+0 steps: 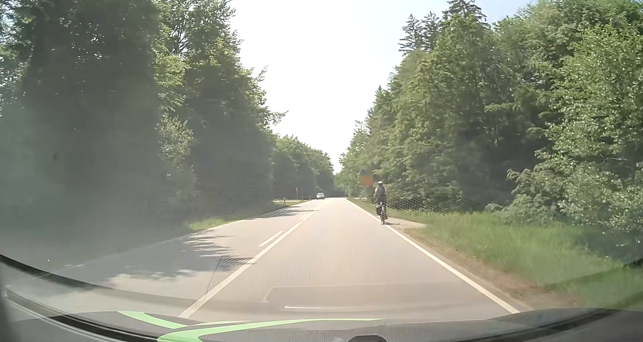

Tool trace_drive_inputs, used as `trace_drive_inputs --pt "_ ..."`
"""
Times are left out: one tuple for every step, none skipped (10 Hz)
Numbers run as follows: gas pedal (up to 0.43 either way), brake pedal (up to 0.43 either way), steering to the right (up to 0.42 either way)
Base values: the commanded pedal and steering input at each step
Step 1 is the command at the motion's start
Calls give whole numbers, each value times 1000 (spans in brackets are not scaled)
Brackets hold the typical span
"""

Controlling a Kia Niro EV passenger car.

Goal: Follow the waypoints while adhering to traffic rules and regulations

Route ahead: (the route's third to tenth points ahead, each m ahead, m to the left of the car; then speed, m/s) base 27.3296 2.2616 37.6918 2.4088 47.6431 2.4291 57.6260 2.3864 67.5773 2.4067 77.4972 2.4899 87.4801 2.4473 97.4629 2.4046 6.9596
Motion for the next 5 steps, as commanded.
trace_drive_inputs --pt "138 0 3" --pt "138 0 3" --pt "138 0 2" --pt "138 0 2" --pt "138 0 2"
